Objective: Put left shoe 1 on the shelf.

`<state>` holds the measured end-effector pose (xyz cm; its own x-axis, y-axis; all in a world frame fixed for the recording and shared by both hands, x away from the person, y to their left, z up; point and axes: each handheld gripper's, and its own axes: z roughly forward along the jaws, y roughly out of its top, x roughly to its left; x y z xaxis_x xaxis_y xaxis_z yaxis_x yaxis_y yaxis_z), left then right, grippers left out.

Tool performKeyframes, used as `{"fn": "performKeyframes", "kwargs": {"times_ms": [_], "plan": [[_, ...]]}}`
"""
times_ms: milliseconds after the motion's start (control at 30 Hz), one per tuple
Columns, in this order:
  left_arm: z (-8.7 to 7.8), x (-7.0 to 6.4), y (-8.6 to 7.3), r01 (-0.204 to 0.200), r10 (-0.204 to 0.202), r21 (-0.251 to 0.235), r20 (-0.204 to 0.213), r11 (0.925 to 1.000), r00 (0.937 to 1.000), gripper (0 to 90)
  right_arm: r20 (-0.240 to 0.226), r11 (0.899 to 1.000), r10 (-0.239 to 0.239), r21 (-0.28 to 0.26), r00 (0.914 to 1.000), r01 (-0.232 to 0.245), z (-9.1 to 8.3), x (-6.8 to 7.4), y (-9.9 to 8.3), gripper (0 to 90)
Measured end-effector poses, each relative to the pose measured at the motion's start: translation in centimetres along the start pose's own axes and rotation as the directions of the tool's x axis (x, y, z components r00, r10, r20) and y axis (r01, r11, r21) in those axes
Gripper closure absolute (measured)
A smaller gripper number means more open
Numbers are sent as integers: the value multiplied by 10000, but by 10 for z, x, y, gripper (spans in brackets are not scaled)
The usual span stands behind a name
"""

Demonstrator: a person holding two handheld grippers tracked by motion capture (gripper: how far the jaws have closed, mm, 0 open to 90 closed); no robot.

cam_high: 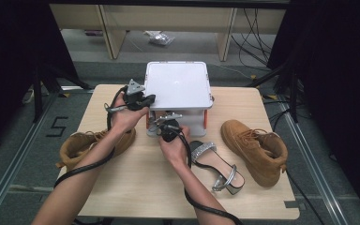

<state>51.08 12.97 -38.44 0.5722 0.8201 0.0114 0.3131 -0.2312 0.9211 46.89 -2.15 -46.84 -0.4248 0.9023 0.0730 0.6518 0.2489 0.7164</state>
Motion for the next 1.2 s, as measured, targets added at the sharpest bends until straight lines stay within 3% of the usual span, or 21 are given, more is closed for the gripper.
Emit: {"fn": "performKeyframes", "kwargs": {"times_ms": [367,600,900,967,1000,1033,1200], "plan": [[0,0,0,-25,25,24,-13,10000,10000,896,47,9999,103,85,9999,-103,7,-1,-3,900],[0,0,0,-16,16,23,18,10000,10000,895,141,9999,-126,-55,9998,126,14,-3,2,900],[0,0,0,-9,9,26,24,10000,10000,895,-25,10000,3,100,10000,-3,24,1,1,900],[0,0,0,-8,8,22,20,10000,10000,895,13,9998,-187,62,9998,187,25,0,1,900],[0,0,0,-12,12,23,20,10000,10000,896,-46,9998,116,186,9999,-115,25,2,1,900],[0,0,0,-2,2,24,23,10000,10000,896,-24,9999,-93,101,10000,93,26,1,1,900],[0,1,0,-15,15,4,34,10000,10000,895,-90,9997,-162,187,9998,163,25,1,3,849]]}}
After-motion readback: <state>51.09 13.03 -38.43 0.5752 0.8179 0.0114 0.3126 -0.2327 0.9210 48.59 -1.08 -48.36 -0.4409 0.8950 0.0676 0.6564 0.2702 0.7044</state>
